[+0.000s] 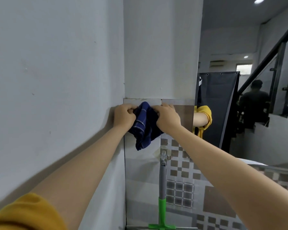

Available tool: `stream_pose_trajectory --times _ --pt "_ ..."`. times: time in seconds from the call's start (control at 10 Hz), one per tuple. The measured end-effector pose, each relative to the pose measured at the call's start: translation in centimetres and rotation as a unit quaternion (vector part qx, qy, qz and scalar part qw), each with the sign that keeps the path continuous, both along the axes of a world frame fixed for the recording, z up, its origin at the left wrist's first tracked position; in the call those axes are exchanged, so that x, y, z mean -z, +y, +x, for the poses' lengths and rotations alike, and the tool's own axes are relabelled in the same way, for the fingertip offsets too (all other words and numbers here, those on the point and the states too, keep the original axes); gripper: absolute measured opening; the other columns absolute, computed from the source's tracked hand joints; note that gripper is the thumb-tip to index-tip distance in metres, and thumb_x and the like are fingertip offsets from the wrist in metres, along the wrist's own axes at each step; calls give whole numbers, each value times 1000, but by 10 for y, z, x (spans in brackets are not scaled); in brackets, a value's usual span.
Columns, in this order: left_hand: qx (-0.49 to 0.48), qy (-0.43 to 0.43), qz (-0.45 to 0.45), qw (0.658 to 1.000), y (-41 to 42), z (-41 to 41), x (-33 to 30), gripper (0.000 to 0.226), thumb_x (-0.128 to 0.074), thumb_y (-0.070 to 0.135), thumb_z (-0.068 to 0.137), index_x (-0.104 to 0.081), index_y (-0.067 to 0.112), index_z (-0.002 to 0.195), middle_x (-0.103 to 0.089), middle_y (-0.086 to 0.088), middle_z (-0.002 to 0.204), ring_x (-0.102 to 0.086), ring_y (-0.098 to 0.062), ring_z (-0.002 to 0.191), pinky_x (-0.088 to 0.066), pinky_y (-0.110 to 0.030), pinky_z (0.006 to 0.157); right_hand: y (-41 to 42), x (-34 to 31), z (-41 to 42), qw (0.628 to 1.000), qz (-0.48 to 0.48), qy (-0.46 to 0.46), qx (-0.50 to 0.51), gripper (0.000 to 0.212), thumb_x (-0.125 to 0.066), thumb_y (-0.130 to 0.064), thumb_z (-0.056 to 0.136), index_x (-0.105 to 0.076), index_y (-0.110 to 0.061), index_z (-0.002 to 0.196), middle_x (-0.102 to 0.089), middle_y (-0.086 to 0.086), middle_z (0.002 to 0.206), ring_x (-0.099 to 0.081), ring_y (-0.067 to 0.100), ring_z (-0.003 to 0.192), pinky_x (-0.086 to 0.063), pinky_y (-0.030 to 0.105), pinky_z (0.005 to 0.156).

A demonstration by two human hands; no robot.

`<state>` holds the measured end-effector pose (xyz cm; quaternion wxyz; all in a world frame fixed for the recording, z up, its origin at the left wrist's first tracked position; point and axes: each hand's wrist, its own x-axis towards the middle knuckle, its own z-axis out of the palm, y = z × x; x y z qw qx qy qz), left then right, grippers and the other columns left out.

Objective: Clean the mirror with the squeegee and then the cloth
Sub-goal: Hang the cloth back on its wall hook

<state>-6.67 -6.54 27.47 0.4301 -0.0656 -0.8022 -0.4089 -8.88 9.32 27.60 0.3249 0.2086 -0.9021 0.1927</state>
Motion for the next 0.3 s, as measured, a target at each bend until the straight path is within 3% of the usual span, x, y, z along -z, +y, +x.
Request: stream_pose_trajectory --times 0.1,0.3 --pt "31 -20 18 999 0 16 1 36 -40 -1 87 -68 11 106 -68 -1 101 -60 -14 92 -46 -21 79 5 3 8 992 -110 -24 -57 51 -43 -3 87 -51 -22 134 -65 6 114 -52 29 112 -52 43 86" --pt "111 -64 38 991 14 53 -5 34 -43 9 93 -57 15 124 -60 -1 124 -53 -11 114 -40 -23 97 9 -3 38 977 -173 -72 -96 51 -41 -8 92 -40 -18 141 -65 2 114 -59 21 101 -51 32 87"
